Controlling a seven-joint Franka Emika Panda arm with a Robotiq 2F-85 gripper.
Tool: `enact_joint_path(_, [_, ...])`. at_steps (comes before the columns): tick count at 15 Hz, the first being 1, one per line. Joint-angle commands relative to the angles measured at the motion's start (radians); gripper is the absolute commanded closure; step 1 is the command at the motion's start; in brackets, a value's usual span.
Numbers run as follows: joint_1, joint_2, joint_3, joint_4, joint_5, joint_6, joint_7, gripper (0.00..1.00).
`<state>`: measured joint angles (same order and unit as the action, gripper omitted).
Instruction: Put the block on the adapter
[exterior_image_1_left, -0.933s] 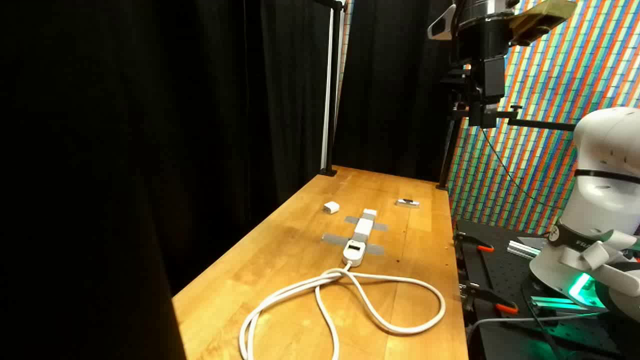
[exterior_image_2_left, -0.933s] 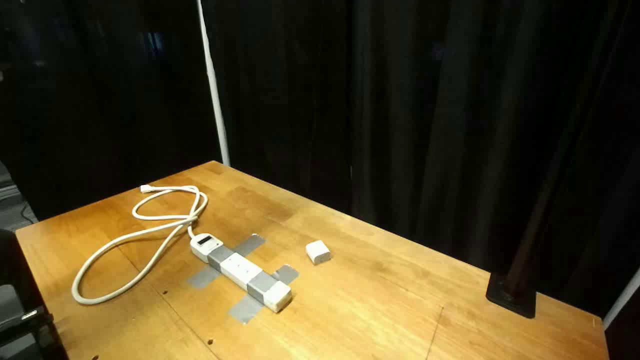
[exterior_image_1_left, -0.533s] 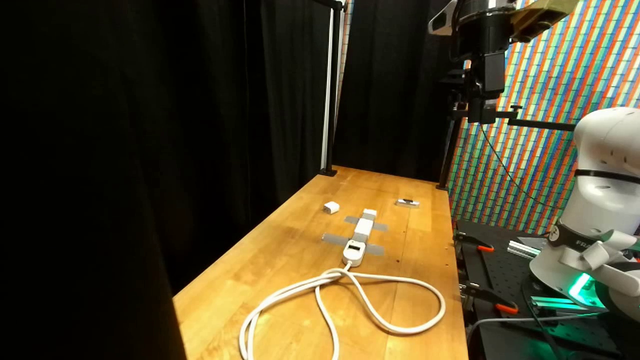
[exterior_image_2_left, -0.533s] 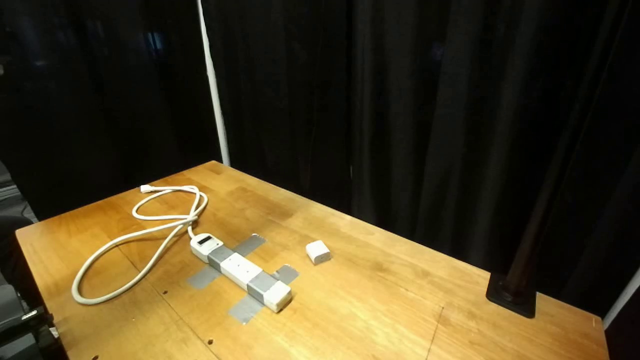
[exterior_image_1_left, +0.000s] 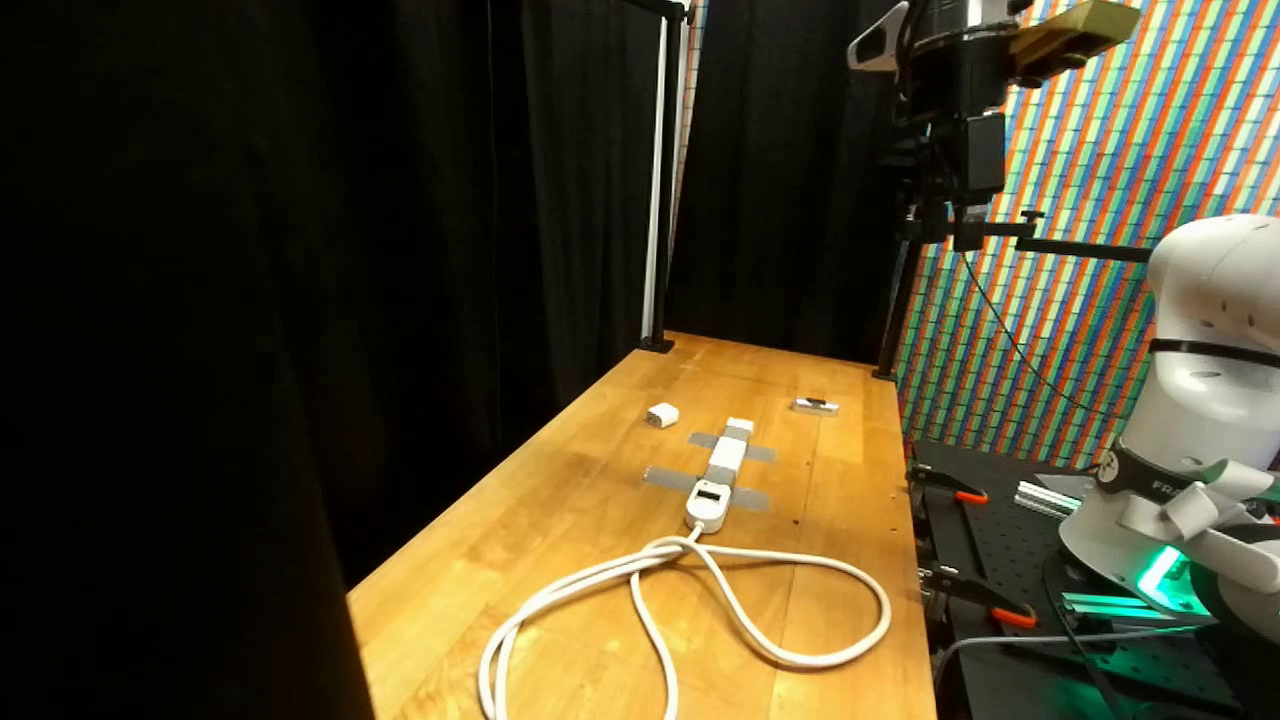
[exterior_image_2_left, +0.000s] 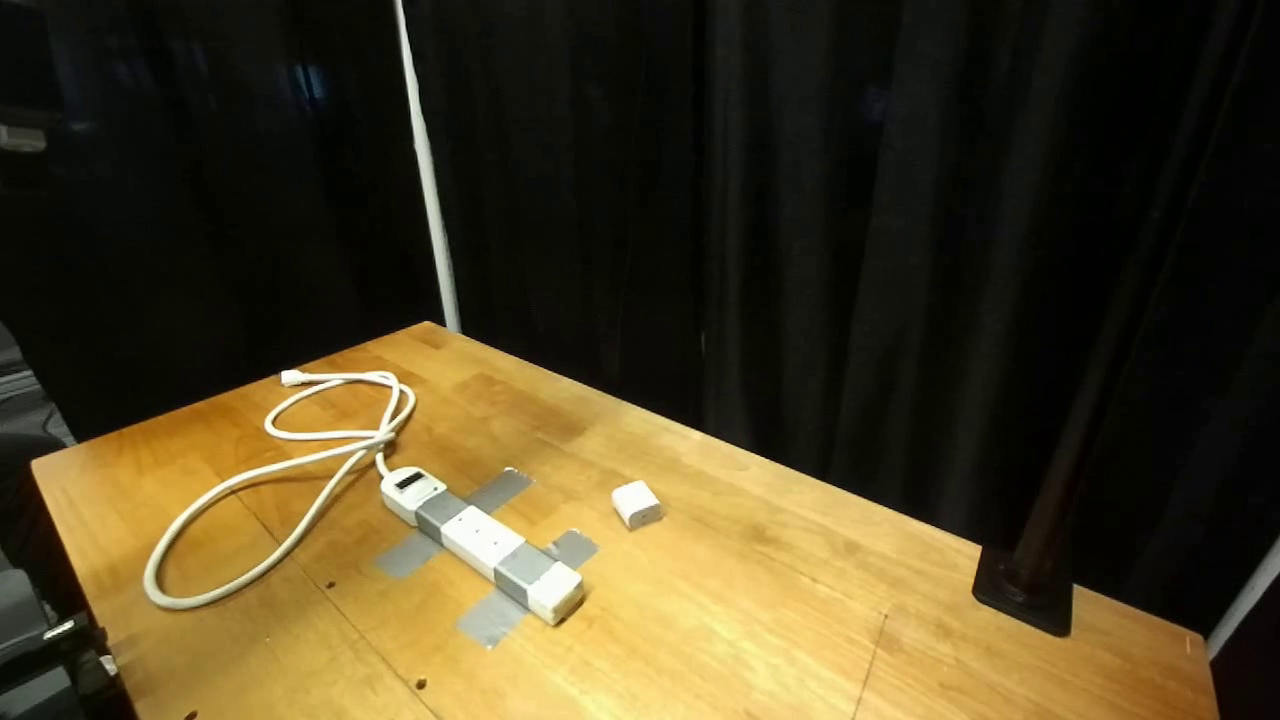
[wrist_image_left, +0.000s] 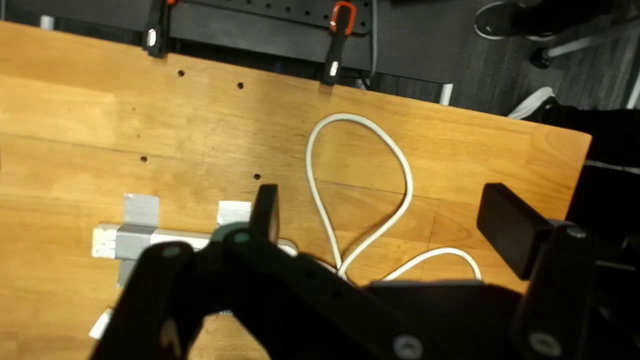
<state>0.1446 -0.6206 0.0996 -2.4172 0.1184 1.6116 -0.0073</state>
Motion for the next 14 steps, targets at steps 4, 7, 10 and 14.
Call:
enact_joint_path(4, [-0.027, 0.312, -0.151, 0.265, -0.226, 0.058, -0.474, 0.00])
enact_joint_path(7, [-0.046, 0.467, -0.222, 0.350, -0.255, 0.174, -0.712, 0.00])
enact_joint_path(10, [-0.052, 0.637, -0.291, 0.433, -0.240, 0.297, -0.946, 0.00])
enact_joint_path(14, [-0.172, 0.880, -0.243, 0.570, -0.196, 0.431, -1.247, 0.00])
